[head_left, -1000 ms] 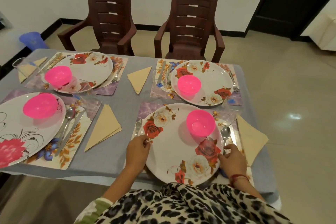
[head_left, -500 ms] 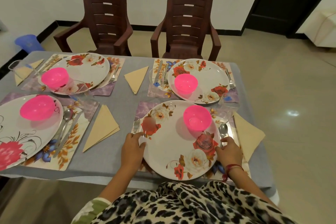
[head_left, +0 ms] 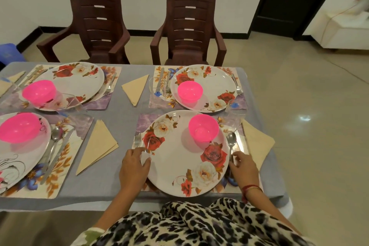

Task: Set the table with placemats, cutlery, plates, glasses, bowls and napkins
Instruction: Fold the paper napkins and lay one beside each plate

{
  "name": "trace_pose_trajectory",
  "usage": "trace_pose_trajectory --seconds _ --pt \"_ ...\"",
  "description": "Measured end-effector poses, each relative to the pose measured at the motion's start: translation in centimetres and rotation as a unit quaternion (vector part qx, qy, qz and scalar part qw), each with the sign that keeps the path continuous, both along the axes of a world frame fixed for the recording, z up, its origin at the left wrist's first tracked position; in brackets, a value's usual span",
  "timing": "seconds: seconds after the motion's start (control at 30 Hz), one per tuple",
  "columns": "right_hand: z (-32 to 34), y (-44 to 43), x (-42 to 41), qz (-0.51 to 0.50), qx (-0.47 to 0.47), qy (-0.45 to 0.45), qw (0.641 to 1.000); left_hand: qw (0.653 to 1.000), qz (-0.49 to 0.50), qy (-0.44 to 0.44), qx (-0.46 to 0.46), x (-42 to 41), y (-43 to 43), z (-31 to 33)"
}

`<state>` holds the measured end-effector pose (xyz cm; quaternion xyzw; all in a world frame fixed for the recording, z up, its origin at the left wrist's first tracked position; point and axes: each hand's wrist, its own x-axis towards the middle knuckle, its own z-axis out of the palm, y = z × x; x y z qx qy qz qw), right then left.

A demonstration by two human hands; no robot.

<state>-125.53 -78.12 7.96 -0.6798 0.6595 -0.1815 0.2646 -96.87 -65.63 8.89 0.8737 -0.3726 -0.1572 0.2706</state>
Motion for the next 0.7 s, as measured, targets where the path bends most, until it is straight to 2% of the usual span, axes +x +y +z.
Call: trace_pose_trajectory --seconds 0.47,0.6,0.7 --pt "0.5 -0.7 -0.2 0.031 -0.012 0.049 0.998 1.0 -0.006 0.008 -0.002 0.4 -0.4 0.3" --pt "2.5 -4.9 -0.6 -0.007 -0.055 -0.063 0.996 1.0 -0.007 0.007 -0.01 0.7 -0.4 0.3" --pt "4.5 -10.2 -0.4 0.029 0.02 -0.149 0.988 1.0 -0.005 0.004 -0.011 0.9 -0.3 0.4"
